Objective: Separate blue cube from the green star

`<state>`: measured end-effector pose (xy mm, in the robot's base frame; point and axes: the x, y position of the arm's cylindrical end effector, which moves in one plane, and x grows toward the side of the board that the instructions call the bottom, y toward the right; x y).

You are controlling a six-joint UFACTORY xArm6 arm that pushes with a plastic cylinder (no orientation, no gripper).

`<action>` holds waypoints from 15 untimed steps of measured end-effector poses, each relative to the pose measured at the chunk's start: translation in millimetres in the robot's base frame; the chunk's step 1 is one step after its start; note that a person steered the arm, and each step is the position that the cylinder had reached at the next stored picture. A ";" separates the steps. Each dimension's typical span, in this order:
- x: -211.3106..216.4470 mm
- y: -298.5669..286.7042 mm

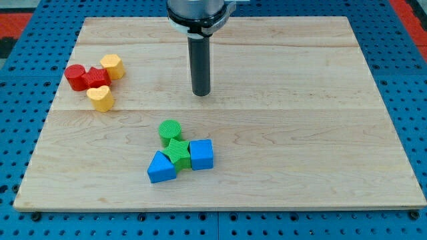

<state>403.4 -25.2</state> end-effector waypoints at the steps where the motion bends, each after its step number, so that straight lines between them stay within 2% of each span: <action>1: 0.0 0.0; 5: -1.6 11.7; 7: 45.1 91.4; 9: 176.4 77.9; 10: 171.0 29.6; 11: 93.2 1.0; 12: 48.5 11.4; 13: 130.0 53.2; 14: 214.7 45.4; 15: 209.3 22.0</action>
<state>612.7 -3.2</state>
